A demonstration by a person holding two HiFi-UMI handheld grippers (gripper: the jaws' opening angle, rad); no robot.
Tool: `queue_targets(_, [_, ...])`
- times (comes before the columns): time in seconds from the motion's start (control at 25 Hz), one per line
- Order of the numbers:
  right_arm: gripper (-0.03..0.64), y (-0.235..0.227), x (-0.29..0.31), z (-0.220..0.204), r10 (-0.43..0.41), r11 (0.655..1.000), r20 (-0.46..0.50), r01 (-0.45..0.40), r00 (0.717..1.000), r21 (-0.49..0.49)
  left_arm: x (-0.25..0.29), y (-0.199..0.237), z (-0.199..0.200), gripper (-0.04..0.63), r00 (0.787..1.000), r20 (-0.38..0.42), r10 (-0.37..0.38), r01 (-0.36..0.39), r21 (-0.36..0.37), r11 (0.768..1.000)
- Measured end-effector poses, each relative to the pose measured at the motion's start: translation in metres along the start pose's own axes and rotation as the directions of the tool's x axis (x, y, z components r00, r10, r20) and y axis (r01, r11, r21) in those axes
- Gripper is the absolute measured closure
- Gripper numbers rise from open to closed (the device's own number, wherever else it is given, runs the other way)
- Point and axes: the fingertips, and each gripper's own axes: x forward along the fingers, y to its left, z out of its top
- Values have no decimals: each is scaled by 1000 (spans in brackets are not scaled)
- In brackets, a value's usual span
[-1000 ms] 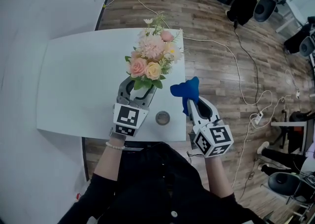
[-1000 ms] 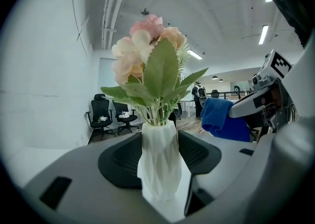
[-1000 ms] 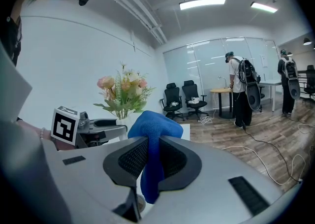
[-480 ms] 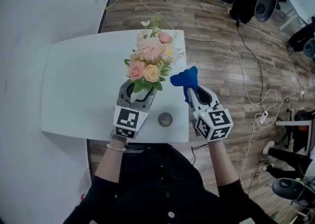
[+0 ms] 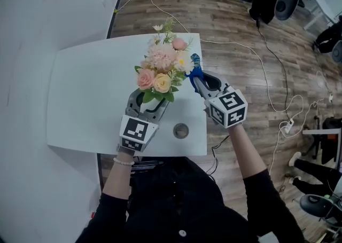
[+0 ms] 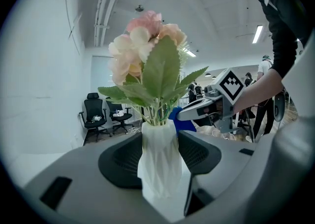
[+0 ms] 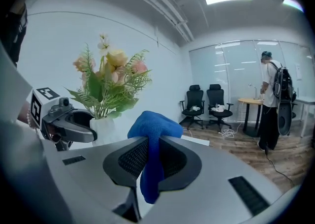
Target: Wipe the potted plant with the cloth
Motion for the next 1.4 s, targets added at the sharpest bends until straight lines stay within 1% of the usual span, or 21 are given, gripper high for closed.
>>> queue_targets(0.08, [543,1,10,7,52,998,10,-52,999,-18,0,0,1,354,1000,-6,-11,11,4,1000])
queue_targets(0.16, [543,8,19,14,127,991,21,-126,992,-40,0,0,3,356,1000,-9,-18,18,5,1000])
queue_targets(0.24, [543,18,26,18,216,974,26,-213,976,-74,0,0,4,354,1000,-11,-25,25,4,1000])
queue_targets(0.32, [543,30,32,20,304,948,21,-300,953,-109,0,0,4,354,999,-12,-31,31,5,1000])
queue_targets(0.52, [543,58,42,16,489,862,-6,-484,872,-151,-4,0,-2,354,999,-17,-33,33,4,999])
queue_targets(0.6, [543,64,44,13,558,815,-33,-555,829,-166,-2,1,-3,354,999,-18,-34,34,4,999])
queue_targets(0.68, [543,69,43,10,618,761,-81,-621,782,-188,0,1,-3,354,999,-19,-36,36,2,999])
queue_targets(0.76, [543,74,41,8,658,712,-130,-669,742,-213,1,1,-1,354,999,-22,-36,37,4,999])
queue_targets(0.8, [543,77,41,7,668,694,-152,-684,728,-224,0,1,0,354,999,-23,-36,37,5,999])
queue_targets(0.92, [543,81,43,2,683,657,-209,-714,700,-244,0,0,1,355,999,-28,-36,37,4,999])
queue_targets(1.04, [543,82,46,-4,688,638,-246,-731,683,-243,-1,0,2,354,999,-36,-37,37,5,999])
queue_targets(1.16, [543,81,51,-14,685,636,-268,-735,678,-234,1,1,-1,354,999,-39,-36,37,8,999])
queue_targets(1.24, [543,80,54,-20,681,642,-272,-733,680,-224,2,1,-2,354,999,-40,-36,37,7,999])
queue_targets(1.4, [543,76,55,-33,663,666,-286,-720,692,-197,2,1,0,354,998,-42,-39,39,5,999])
